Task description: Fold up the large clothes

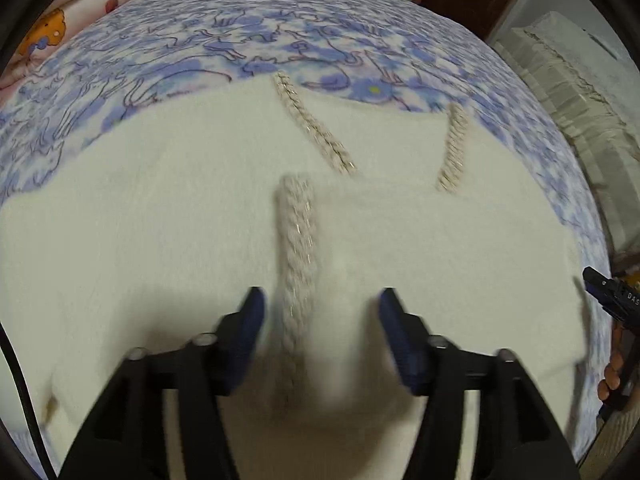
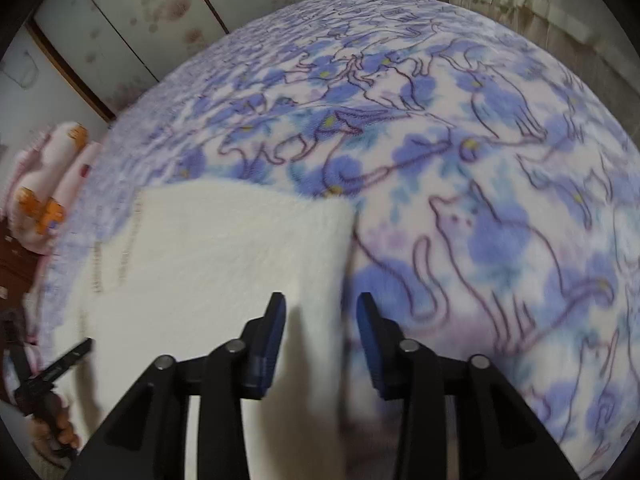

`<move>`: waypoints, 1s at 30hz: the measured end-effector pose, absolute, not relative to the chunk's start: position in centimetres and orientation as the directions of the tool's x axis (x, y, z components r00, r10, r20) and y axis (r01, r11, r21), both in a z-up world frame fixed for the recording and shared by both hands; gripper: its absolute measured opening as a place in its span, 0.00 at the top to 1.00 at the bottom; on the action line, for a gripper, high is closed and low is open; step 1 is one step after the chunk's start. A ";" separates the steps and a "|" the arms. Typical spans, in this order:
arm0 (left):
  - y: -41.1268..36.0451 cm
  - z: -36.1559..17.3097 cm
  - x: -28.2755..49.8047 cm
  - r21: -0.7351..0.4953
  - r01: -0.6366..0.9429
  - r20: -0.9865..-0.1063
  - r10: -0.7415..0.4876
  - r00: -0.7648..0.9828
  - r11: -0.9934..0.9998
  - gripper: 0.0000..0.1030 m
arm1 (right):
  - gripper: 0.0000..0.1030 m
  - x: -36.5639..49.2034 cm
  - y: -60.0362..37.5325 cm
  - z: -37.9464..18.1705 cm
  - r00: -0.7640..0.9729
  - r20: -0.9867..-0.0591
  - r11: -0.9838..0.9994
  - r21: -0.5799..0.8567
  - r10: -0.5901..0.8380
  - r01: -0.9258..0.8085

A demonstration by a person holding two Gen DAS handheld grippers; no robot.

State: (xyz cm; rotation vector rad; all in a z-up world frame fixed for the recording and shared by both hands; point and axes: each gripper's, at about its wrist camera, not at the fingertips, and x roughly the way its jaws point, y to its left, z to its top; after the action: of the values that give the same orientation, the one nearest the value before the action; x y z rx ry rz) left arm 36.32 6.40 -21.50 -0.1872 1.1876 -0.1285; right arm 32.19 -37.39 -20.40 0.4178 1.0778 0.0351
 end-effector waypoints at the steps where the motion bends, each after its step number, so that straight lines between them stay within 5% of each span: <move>1: 6.3 -21.4 35.5 -0.191 0.011 -0.909 -0.181 0.375 0.982 0.36 | 0.53 31.2 -37.3 -20.3 0.477 -0.846 0.923 0.350 0.239 0.158; 7: 5.5 -21.5 32.6 -0.120 0.058 -0.908 -0.133 0.398 0.991 0.37 | 0.53 26.5 -35.2 -21.4 0.424 -0.868 0.944 0.321 0.260 0.077; 9: 5.4 -21.5 32.7 -0.141 0.048 -0.907 -0.149 0.395 0.989 0.52 | 0.54 26.4 -34.4 -21.5 0.438 -0.873 0.959 0.273 0.216 0.071; 10: 5.3 -21.5 32.7 -0.124 0.036 -0.908 -0.128 0.398 0.992 0.58 | 0.75 26.4 -34.0 -21.4 0.449 -0.872 0.967 0.248 0.194 0.064; 12: 5.5 -21.9 32.9 -0.064 0.015 -0.909 -0.065 0.411 0.998 0.69 | 0.79 26.6 -33.8 -21.5 0.468 -0.875 0.979 0.187 0.126 0.085; 14: 6.2 -22.7 32.9 -0.090 -0.010 -0.912 -0.078 0.402 0.996 0.68 | 0.79 26.7 -34.4 -22.9 0.437 -0.889 0.970 0.208 0.134 0.127; 17: 6.3 -22.0 32.6 -0.062 -0.023 -0.910 -0.047 0.411 0.998 0.65 | 0.61 25.9 -34.0 -21.7 0.444 -0.894 0.977 0.137 0.050 0.165; 22: 4.5 -18.3 30.5 -0.016 0.019 -0.861 -0.023 0.509 1.000 0.61 | 0.58 24.4 -31.1 -18.3 0.528 -0.840 0.983 -0.031 -0.123 0.179; 30: -0.2 -19.2 32.0 -0.194 0.047 -0.856 -0.193 0.479 0.980 0.61 | 0.58 27.0 -21.7 -19.8 0.501 -0.838 0.976 0.204 0.215 -0.077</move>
State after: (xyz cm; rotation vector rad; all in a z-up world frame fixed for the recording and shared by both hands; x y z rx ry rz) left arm 31.96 -0.16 -19.22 -0.1514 1.0618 -0.1471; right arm 27.03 -21.68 -19.81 0.1469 1.0321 0.1775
